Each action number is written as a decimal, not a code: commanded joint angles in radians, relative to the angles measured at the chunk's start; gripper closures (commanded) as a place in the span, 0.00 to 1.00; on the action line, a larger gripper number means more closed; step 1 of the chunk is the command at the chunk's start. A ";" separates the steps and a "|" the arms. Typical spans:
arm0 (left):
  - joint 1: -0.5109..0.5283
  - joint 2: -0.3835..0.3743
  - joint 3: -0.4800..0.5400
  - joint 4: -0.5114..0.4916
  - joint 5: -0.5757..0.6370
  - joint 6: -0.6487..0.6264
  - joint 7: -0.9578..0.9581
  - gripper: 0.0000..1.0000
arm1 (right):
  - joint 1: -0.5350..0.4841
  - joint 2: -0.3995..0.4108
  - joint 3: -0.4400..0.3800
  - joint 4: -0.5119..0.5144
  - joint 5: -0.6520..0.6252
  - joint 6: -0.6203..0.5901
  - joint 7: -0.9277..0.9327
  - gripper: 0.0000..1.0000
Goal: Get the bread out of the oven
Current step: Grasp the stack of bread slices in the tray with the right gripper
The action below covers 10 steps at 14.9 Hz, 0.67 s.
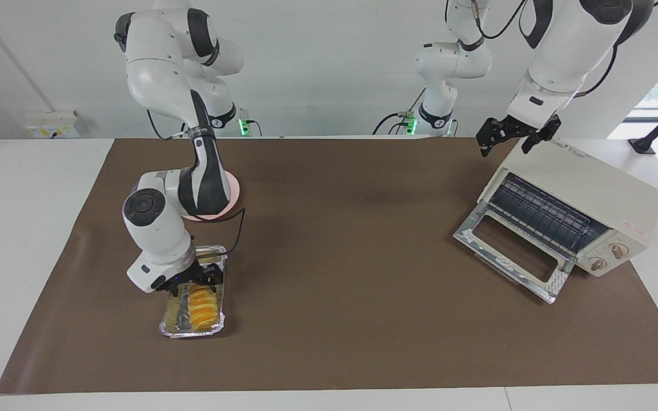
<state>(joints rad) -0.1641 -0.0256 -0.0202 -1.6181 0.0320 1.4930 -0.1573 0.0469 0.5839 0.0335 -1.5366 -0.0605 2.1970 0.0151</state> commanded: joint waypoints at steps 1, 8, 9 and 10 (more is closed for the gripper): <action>0.008 -0.020 0.000 -0.017 -0.018 0.009 0.009 0.00 | -0.005 -0.007 0.005 -0.026 -0.013 0.040 0.023 0.11; 0.008 -0.019 -0.001 -0.017 -0.018 0.009 0.009 0.00 | -0.005 -0.016 0.006 -0.103 -0.012 0.145 0.028 0.81; 0.008 -0.019 -0.001 -0.017 -0.018 0.009 0.009 0.00 | -0.005 -0.016 0.005 -0.100 -0.012 0.138 0.031 1.00; 0.008 -0.019 -0.001 -0.017 -0.018 0.009 0.009 0.00 | -0.005 -0.016 0.005 -0.096 -0.012 0.138 0.031 1.00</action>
<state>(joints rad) -0.1641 -0.0256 -0.0202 -1.6181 0.0320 1.4930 -0.1573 0.0475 0.5827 0.0355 -1.6054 -0.0604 2.3251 0.0193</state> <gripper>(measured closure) 0.000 0.529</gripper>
